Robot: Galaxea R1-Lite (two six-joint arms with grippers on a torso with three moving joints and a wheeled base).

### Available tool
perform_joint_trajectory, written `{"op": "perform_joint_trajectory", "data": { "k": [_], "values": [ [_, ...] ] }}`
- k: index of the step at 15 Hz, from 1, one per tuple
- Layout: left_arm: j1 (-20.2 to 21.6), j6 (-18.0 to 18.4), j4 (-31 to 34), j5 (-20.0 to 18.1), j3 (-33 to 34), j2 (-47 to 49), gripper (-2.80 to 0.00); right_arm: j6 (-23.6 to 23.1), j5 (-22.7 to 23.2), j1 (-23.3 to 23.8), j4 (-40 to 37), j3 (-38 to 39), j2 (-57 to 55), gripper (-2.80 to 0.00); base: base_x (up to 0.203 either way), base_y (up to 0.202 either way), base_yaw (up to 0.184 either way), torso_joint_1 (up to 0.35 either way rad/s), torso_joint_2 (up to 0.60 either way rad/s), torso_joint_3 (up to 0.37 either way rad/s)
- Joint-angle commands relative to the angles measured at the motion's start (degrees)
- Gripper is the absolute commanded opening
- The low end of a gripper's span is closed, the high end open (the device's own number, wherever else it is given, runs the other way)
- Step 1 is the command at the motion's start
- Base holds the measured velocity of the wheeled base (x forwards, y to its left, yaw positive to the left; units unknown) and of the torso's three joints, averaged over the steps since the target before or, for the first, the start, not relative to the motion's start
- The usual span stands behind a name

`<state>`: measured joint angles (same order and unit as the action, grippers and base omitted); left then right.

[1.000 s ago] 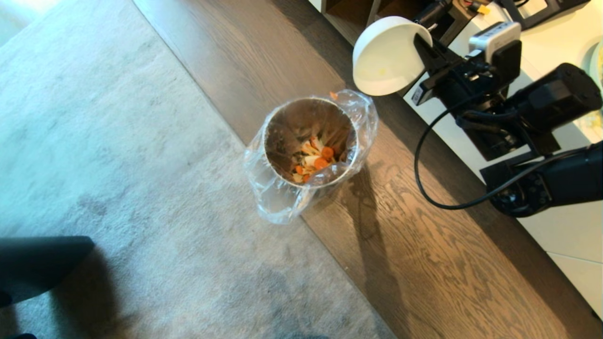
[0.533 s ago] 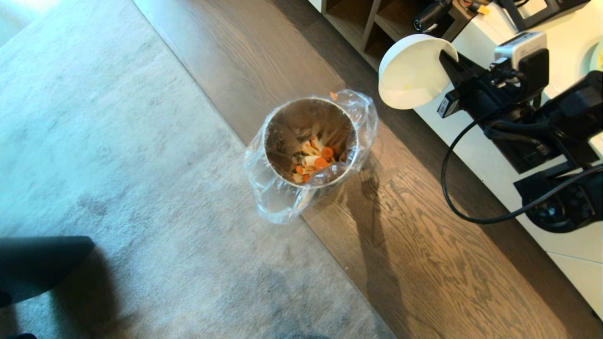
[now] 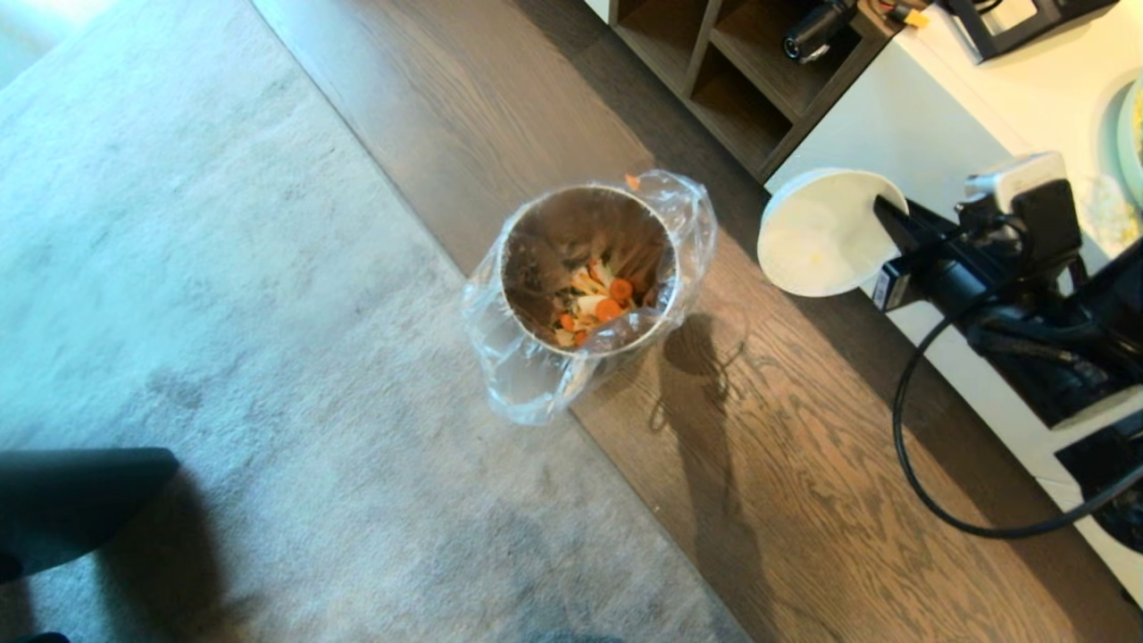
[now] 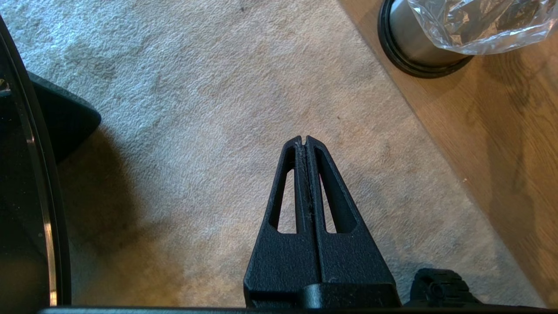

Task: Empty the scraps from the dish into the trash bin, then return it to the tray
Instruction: Put the bowl back to the table

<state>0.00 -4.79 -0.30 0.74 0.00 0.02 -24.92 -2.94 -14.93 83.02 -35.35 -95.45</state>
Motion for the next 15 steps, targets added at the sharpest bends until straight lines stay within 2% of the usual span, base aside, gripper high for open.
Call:
{"op": "perform_joint_trajectory", "data": {
  "k": [1,6,9,12,15],
  "values": [
    [0.0,-0.04,-0.05,0.05,0.0,-0.02,-2.8,-0.12,-4.14,0.21,2.18,6.68,5.55,-2.8,0.0,0.0,0.0,0.0,0.0,0.0],
    [0.0,-0.04,-0.05,0.05,0.0,-0.02,-2.8,-0.13,-5.31,1.68,2.4,19.62,18.73,-2.8,0.0,0.0,0.0,0.0,0.0,0.0],
    [0.0,-0.04,-0.05,0.05,0.0,-0.02,-2.8,0.52,-5.26,1.77,-0.45,26.95,29.0,-2.8,0.0,0.0,0.0,0.0,0.0,0.0],
    [0.0,-0.04,-0.05,0.05,0.0,-0.02,-2.8,4.64,-5.05,3.49,-9.26,32.13,43.03,-2.8,0.0,0.0,0.0,0.0,0.0,0.0],
    [0.0,-0.04,-0.05,0.05,0.0,-0.02,-2.8,12.14,-2.38,9.73,-27.02,34.28,59.32,-2.8,0.0,0.0,0.0,0.0,0.0,0.0]
  ]
}}
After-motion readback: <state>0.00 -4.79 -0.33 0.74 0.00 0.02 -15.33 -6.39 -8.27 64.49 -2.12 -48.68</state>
